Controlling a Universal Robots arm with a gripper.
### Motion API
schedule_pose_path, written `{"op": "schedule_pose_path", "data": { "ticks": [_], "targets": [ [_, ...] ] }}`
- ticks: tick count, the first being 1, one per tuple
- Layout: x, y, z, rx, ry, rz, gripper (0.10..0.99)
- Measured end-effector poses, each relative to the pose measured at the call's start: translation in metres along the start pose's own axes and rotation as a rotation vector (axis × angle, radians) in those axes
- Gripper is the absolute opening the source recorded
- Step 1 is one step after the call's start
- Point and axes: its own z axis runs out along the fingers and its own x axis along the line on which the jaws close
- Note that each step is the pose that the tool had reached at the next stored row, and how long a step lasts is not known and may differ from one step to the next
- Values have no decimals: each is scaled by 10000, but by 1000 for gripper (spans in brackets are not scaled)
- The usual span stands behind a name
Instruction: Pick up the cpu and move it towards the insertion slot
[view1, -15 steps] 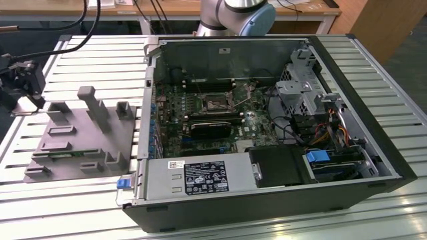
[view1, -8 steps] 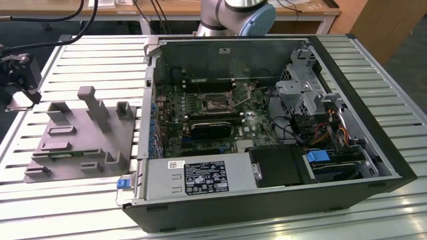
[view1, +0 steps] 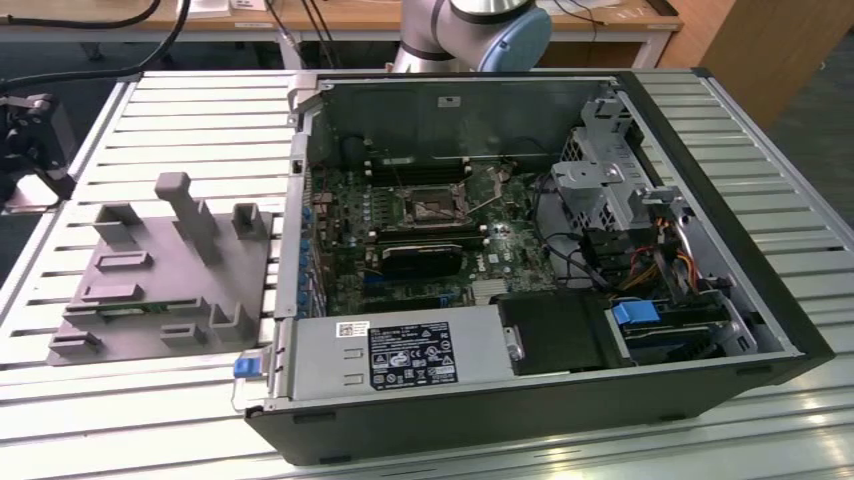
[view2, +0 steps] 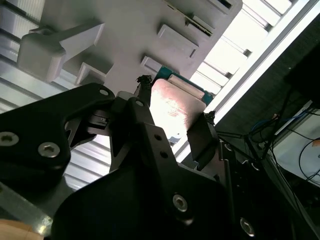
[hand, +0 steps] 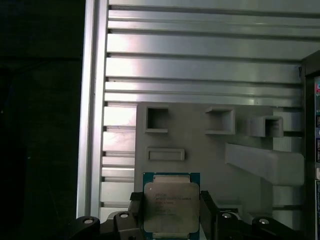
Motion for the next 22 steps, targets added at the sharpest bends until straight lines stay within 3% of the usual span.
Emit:
{"op": "schedule_pose_path", "data": {
  "ticks": [22],
  "targets": [
    [-10,31,-509,1,-29,-1,537]
  ]
}}
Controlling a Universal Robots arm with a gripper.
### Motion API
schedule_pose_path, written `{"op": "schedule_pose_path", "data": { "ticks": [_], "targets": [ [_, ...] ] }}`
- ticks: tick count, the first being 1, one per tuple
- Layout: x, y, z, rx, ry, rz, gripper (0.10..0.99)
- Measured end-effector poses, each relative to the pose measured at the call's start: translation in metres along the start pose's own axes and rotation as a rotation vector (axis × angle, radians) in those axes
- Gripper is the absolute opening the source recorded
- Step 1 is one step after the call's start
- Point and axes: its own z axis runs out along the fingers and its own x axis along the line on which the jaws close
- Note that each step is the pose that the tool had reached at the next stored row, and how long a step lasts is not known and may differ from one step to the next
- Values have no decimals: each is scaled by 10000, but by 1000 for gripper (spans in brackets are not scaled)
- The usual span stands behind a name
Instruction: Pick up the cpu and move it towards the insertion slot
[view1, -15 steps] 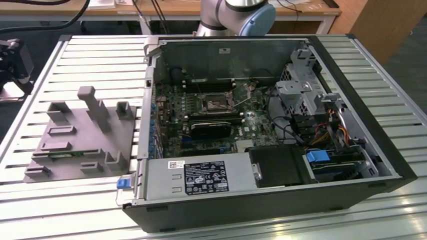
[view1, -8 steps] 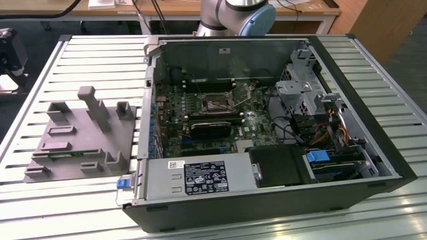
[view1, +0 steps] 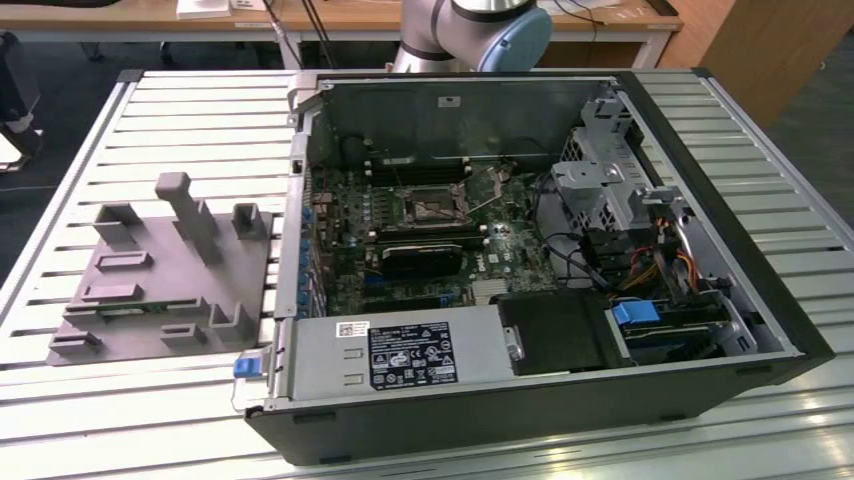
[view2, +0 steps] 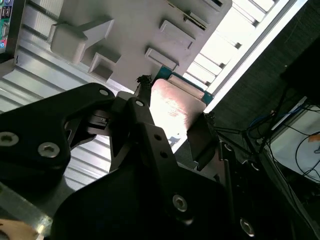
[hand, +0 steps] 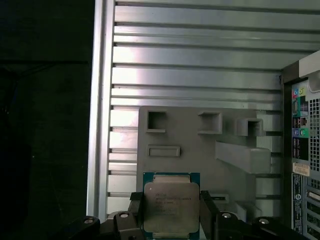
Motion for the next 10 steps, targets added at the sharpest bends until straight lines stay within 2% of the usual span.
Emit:
{"op": "schedule_pose_path", "data": {
  "ticks": [6,10],
  "targets": [
    [-3,7,-130,1,-5,0,537],
    [-3,7,-136,-1,-8,0,537]
  ]
}}
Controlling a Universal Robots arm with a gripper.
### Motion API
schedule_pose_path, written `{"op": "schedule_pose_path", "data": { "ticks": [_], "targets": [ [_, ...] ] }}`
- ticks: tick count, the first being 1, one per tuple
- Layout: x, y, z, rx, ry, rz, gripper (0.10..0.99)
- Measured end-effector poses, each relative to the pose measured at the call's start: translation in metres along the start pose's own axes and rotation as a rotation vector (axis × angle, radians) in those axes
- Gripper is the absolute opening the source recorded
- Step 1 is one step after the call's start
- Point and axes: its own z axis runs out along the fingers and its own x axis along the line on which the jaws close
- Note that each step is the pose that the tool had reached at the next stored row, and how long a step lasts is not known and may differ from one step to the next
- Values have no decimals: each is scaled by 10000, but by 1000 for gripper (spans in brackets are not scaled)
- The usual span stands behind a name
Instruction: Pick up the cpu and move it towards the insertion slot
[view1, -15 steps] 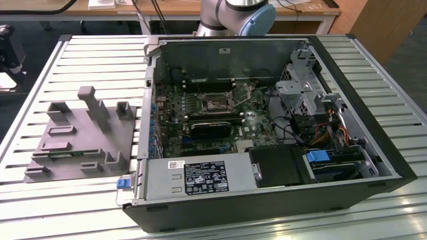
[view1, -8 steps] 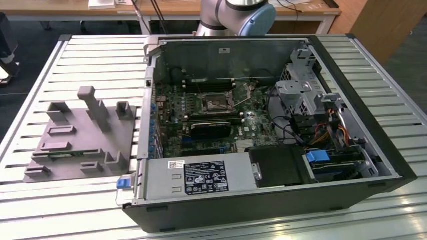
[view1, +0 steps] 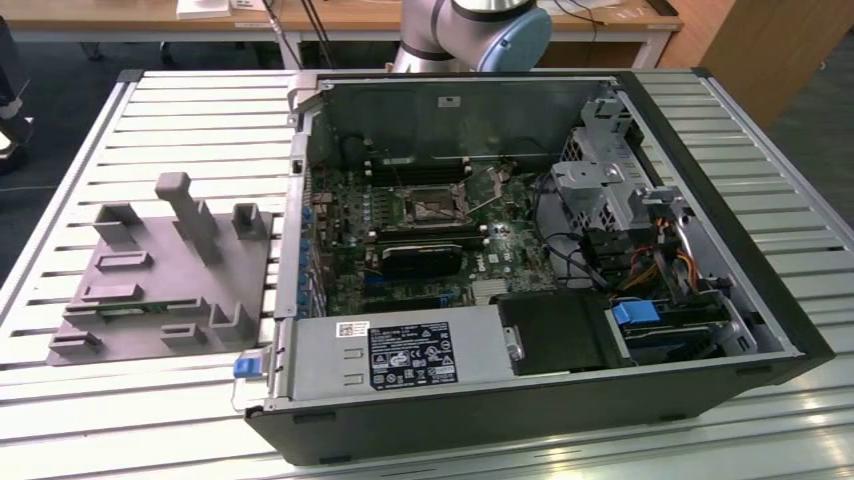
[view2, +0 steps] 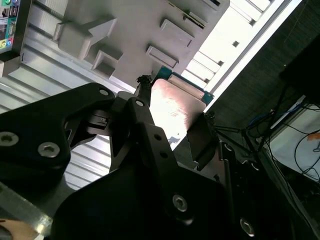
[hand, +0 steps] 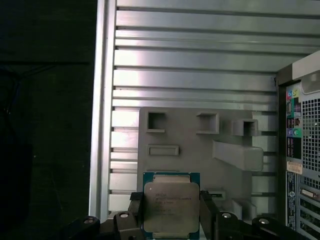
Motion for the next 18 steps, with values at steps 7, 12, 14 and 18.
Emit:
{"op": "schedule_pose_path", "data": {
  "ticks": [7,12,14,18],
  "targets": [
    [-64,0,-1,1,3,0,537],
    [-201,-2,3,1,2,-1,537],
    [-260,-3,5,1,2,0,537],
    [-397,-4,8,1,2,0,537]
  ]
}}
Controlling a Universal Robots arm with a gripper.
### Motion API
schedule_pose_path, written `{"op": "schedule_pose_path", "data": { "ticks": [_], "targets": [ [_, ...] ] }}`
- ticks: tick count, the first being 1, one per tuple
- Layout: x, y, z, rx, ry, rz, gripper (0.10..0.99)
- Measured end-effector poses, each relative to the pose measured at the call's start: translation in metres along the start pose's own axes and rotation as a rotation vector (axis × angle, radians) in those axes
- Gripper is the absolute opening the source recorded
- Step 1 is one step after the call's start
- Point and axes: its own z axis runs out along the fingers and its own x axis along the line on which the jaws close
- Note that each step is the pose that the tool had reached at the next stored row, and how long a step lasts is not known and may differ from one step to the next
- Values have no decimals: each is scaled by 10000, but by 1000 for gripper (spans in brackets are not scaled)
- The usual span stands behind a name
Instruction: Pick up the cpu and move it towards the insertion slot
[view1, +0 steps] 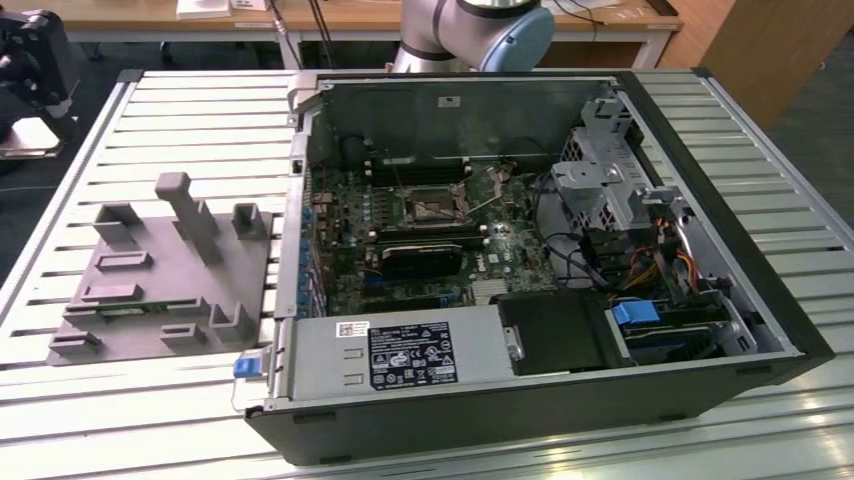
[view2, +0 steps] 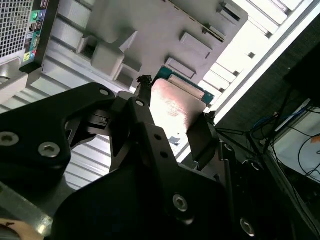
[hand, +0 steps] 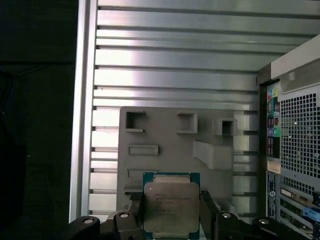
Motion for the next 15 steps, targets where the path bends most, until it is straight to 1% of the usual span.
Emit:
{"op": "schedule_pose_path", "data": {
  "ticks": [7,15],
  "targets": [
    [-214,-3,5,0,0,0,537],
    [-405,-5,9,0,0,-1,537]
  ]
}}
